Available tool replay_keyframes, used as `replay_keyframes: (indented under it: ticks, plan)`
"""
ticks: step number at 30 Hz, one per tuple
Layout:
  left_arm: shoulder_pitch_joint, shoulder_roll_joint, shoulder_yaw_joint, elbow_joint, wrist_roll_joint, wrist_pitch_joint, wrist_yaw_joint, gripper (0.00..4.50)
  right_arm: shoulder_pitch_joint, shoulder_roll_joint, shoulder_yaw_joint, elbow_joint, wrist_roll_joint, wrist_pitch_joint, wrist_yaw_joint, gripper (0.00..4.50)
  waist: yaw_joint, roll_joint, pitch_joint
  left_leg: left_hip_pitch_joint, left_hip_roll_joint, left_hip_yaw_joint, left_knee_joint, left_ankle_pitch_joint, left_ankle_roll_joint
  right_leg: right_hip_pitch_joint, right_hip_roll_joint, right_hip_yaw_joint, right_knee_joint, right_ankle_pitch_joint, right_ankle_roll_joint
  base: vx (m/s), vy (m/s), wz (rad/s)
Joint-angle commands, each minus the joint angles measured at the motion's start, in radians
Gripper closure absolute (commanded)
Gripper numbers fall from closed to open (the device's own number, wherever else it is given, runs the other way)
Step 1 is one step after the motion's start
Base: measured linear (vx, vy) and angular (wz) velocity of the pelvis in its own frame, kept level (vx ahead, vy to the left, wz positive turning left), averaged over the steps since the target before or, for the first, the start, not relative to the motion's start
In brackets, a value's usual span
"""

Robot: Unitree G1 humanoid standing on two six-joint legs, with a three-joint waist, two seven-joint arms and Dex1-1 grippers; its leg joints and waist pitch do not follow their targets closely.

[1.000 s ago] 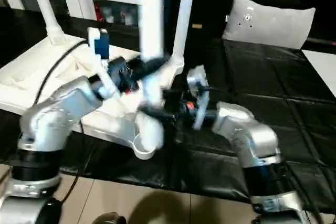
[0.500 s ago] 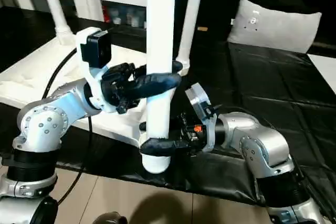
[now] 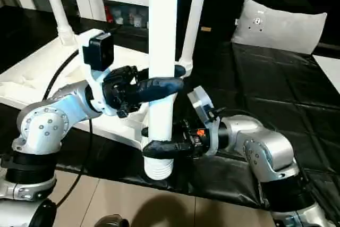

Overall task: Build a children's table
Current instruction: Pick table leg

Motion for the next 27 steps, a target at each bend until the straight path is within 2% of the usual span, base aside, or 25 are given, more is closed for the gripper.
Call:
replay_keyframes:
  ticks: [1, 4, 6, 10, 12, 13, 14, 15, 17, 22, 27]
  plan:
    - [0.001, 0.006, -0.034, -0.019, 0.079, -0.023, 0.046, 1.99, -0.006, 0.02, -0.01, -0.007, 0.004, -0.012, -0.036, 2.56, -0.001, -0.009, -0.065, 0.026, 0.07, -0.027, -0.074, -0.199, -0.024, 0.026, -0.092, 0.038, -0.09, -0.234, -0.177, 0.0, 0.0, 0.0]
    - [0.021, 0.01, -0.038, -0.036, 0.11, -0.041, 0.084, 1.92, -0.01, 0.059, -0.027, -0.001, -0.021, -0.046, -0.103, 2.57, -0.003, -0.007, -0.067, 0.029, 0.072, -0.029, -0.076, -0.203, -0.032, 0.024, -0.093, 0.038, -0.087, -0.227, -0.168, 0.0, 0.0, 0.0]
    - [0.039, 0.006, -0.024, -0.05, 0.121, -0.049, 0.125, 1.62, -0.008, 0.087, -0.036, -0.006, -0.042, -0.077, -0.15, 2.6, -0.004, -0.006, -0.067, 0.026, 0.073, -0.028, -0.076, -0.2, -0.037, 0.025, -0.093, 0.038, -0.087, -0.218, -0.167, 0.0, 0.0, 0.0]
    - [0.085, -0.002, 0.004, -0.065, 0.22, -0.112, 0.266, 1.53, -0.015, 0.184, -0.049, 0.003, -0.11, -0.137, -0.323, 2.6, -0.009, -0.006, -0.067, 0.027, 0.072, -0.028, -0.08, -0.207, -0.048, 0.021, -0.091, 0.039, -0.088, -0.204, -0.157, 0.0, 0.0, 0.0]
    - [0.092, -0.006, 0.006, -0.067, 0.246, -0.125, 0.3, 1.21, -0.015, 0.203, -0.047, 0.007, -0.13, -0.153, -0.357, 2.6, -0.012, -0.005, -0.065, 0.026, 0.073, -0.029, -0.082, -0.214, -0.054, 0.02, -0.091, 0.038, -0.088, -0.211, -0.155, 0.0, 0.0, 0.0]
    - [0.099, -0.012, 0.007, -0.072, 0.27, -0.137, 0.329, 1.12, -0.017, 0.22, -0.045, 0.011, -0.147, -0.166, -0.388, 2.6, -0.009, -0.004, -0.066, 0.029, 0.072, -0.029, -0.082, -0.218, -0.055, 0.02, -0.09, 0.039, -0.089, -0.213, -0.145, 0.0, 0.0, 0.0]
    - [0.106, -0.036, 0.006, -0.091, 0.307, -0.15, 0.399, 1.12, -0.022, 0.25, -0.04, 0.032, -0.186, -0.193, -0.452, 2.6, -0.01, -0.004, -0.065, 0.027, 0.073, -0.029, -0.083, -0.221, -0.058, 0.021, -0.089, 0.039, -0.089, -0.214, -0.142, 0.0, 0.0, 0.0]
    - [0.108, -0.047, 0.004, -0.099, 0.319, -0.152, 0.43, 0.89, -0.023, 0.261, -0.037, 0.04, -0.203, -0.207, -0.475, 2.6, -0.013, -0.003, -0.065, 0.027, 0.073, -0.03, -0.084, -0.234, -0.069, 0.018, -0.091, 0.039, -0.089, -0.218, -0.139, 0.0, 0.0, 0.0]
    - [0.112, -0.085, -0.003, -0.122, 0.339, -0.153, 0.508, 0.74, -0.024, 0.283, -0.031, 0.053, -0.224, -0.22, -0.509, 2.6, -0.014, -0.004, -0.065, 0.029, 0.073, -0.031, -0.085, -0.251, -0.074, 0.019, -0.091, 0.039, -0.09, -0.227, -0.135, 0.0, 0.0, 0.0]
    - [0.103, -0.15, -0.021, -0.135, 0.384, -0.14, 0.633, 0.65, -0.031, 0.311, -0.031, 0.07, -0.243, -0.214, -0.561, 2.6, -0.012, -0.007, -0.066, 0.025, 0.07, -0.031, -0.084, -0.226, -0.06, 0.023, -0.088, 0.04, -0.09, -0.182, -0.124, 0.0, 0.0, 0.0]
    - [0.076, -0.182, -0.019, -0.104, 0.413, -0.123, 0.7, 0.65, -0.054, 0.304, -0.032, 0.081, -0.247, -0.147, -0.588, 2.61, -0.018, -0.007, -0.066, 0.025, 0.068, -0.031, -0.082, -0.224, -0.059, 0.024, -0.086, 0.039, -0.093, -0.191, -0.115, 0.0, 0.0, 0.0]
